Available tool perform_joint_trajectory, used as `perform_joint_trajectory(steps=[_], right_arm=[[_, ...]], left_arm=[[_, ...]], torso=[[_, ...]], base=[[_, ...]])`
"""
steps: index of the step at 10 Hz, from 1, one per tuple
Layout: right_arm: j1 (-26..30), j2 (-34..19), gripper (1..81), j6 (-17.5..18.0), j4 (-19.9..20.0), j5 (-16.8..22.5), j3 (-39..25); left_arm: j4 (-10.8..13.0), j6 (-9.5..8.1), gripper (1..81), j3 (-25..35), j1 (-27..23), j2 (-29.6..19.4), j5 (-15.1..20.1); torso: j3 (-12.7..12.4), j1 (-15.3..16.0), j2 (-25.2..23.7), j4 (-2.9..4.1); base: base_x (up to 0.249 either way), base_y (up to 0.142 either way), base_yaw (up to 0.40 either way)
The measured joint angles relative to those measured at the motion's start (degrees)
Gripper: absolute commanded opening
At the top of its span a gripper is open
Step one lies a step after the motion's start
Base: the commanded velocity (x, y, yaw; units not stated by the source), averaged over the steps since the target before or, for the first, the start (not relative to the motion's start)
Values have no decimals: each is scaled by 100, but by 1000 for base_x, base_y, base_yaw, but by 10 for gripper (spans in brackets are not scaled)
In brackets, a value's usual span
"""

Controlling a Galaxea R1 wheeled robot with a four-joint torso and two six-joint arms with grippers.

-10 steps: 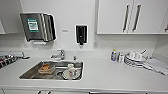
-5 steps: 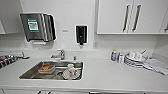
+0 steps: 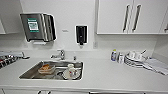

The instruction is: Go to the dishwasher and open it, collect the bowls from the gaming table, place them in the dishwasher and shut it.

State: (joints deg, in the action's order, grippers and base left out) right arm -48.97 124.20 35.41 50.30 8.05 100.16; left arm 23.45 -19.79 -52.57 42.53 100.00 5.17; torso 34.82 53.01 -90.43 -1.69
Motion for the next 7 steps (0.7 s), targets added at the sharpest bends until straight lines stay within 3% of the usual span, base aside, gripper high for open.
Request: perform_joint_trajectory(steps=[2, 7], right_arm=[[-4, 105, 811, 24, -38, -190, 89], [-127, 89, 811, 24, -41, 35, 108]], left_arm=[[-9, 0, 811, 9, 35, -59, 6], [-11, 0, 811, -2, 46, -13, 9]], torso=[[0, 0, -2, 0], [0, 2, -2, 0]], base=[[-72, 0, 0], [-66, 0, 0]])
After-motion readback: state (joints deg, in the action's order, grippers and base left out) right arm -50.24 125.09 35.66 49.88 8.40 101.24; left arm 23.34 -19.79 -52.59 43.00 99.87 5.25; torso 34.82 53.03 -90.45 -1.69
